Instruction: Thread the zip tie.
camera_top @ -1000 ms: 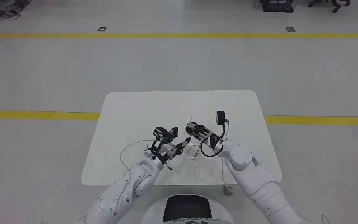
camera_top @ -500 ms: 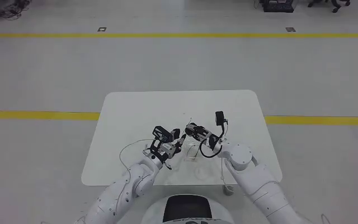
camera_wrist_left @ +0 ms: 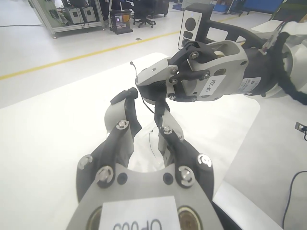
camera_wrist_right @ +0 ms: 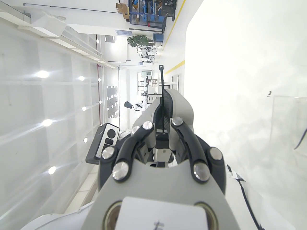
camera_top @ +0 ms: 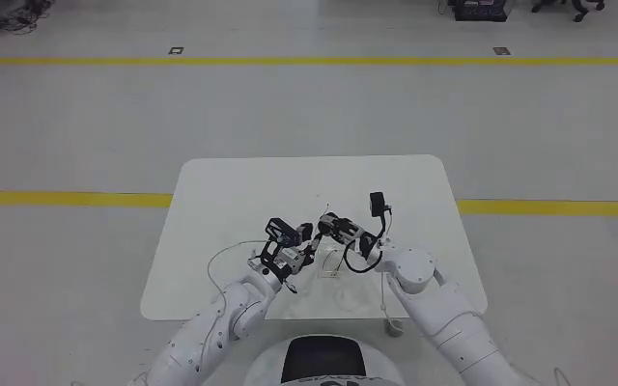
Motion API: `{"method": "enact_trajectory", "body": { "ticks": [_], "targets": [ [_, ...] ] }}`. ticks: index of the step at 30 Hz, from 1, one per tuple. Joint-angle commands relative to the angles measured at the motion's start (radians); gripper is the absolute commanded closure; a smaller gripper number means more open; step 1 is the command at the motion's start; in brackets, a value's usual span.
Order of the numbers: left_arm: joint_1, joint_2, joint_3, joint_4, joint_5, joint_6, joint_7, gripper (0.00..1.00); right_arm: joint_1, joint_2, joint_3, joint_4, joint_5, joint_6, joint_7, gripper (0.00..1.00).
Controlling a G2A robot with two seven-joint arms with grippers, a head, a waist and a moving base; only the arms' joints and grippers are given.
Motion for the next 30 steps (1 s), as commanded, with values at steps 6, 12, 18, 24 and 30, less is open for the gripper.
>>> {"method": "enact_trajectory", "body": {
  "ticks": [6,12,18,24,30],
  "targets": [
    [-0.001,0.000,0.001,0.002,-0.001,-0.004,0.000,1.00,0.001,0.001,-0.002,-0.001,-0.005,0.000,0.000,1.00],
    [0.000,0.001,0.002,0.001,-0.002,-0.009,-0.001,1.00,-0.001,0.001,-0.003,-0.003,-0.011,0.005,-0.008,1.00],
    [0.001,0.001,0.002,0.001,-0.005,-0.009,0.001,1.00,-0.005,0.002,-0.001,-0.005,-0.014,0.006,-0.009,0.59],
    [0.005,0.003,-0.010,-0.008,-0.021,-0.007,-0.013,1.00,-0.013,0.005,0.010,-0.011,-0.018,0.013,-0.018,0.00],
    [0.016,0.011,-0.056,-0.021,-0.150,-0.080,-0.041,1.00,-0.029,0.014,0.043,-0.017,-0.025,0.003,-0.021,0.00]
  ]
}}
